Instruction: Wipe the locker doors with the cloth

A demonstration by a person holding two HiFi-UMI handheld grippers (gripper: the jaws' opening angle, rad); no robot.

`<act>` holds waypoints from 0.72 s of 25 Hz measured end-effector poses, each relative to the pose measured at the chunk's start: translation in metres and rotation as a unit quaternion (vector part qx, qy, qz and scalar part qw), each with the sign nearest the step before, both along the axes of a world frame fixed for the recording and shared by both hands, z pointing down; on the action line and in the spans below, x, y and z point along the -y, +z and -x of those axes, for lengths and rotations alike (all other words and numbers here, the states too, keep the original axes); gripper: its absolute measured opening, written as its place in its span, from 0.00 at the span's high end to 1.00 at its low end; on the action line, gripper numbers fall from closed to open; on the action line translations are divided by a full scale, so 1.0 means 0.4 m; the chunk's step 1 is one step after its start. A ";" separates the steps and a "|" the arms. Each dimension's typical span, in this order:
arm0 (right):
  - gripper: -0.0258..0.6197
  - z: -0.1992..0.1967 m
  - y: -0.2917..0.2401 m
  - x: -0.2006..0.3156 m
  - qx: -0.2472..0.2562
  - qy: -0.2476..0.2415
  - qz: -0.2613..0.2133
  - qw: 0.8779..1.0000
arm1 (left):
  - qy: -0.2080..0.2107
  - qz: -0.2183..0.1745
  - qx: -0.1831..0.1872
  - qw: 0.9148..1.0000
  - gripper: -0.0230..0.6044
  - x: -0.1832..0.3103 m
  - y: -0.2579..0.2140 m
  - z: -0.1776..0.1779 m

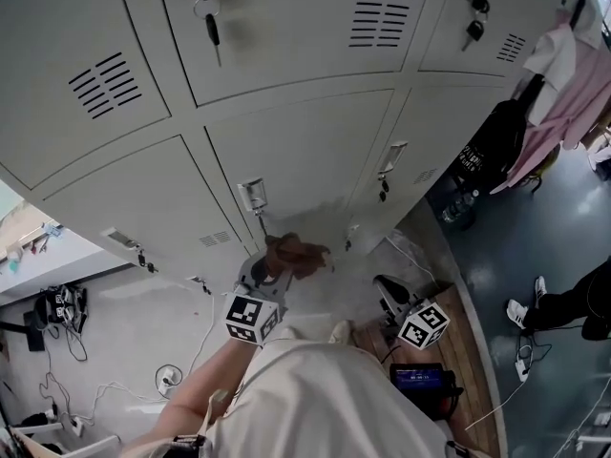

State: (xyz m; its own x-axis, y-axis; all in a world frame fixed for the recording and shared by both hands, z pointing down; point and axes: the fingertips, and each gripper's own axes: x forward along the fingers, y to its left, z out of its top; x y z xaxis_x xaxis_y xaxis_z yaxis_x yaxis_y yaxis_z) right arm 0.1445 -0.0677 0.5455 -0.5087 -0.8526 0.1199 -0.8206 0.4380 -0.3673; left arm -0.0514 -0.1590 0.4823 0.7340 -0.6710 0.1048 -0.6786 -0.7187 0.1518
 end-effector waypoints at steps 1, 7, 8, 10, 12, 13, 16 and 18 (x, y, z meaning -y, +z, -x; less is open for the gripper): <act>0.91 -0.007 -0.008 -0.003 0.001 0.004 -0.006 1.000 | -0.001 0.009 -0.003 1.000 0.78 -0.001 0.015 0.002; 0.91 -0.008 -0.038 0.007 -0.006 0.003 -0.027 1.000 | 0.006 0.008 0.022 1.000 0.78 -0.011 0.055 0.005; 0.92 -0.003 -0.041 0.012 -0.007 -0.001 -0.028 1.000 | 0.005 0.010 0.021 1.000 0.78 -0.008 0.057 0.006; 0.91 0.009 -0.043 0.023 -0.005 -0.010 -0.029 1.000 | 0.003 0.011 0.022 1.000 0.78 -0.004 0.058 0.009; 0.92 0.020 -0.041 0.033 -0.003 -0.018 -0.029 0.999 | 0.003 0.008 0.024 1.000 0.78 -0.002 0.058 0.010; 0.92 0.023 -0.040 0.038 -0.002 -0.022 -0.029 0.999 | 0.003 0.007 0.025 1.000 0.78 -0.001 0.059 0.010; 0.92 0.027 -0.038 0.047 -0.007 -0.030 -0.028 0.999 | 0.004 0.010 0.027 1.000 0.78 0.001 0.068 0.006; 0.91 0.027 -0.039 0.052 -0.010 -0.032 -0.026 0.999 | 0.011 0.015 0.028 0.999 0.78 0.000 0.077 0.000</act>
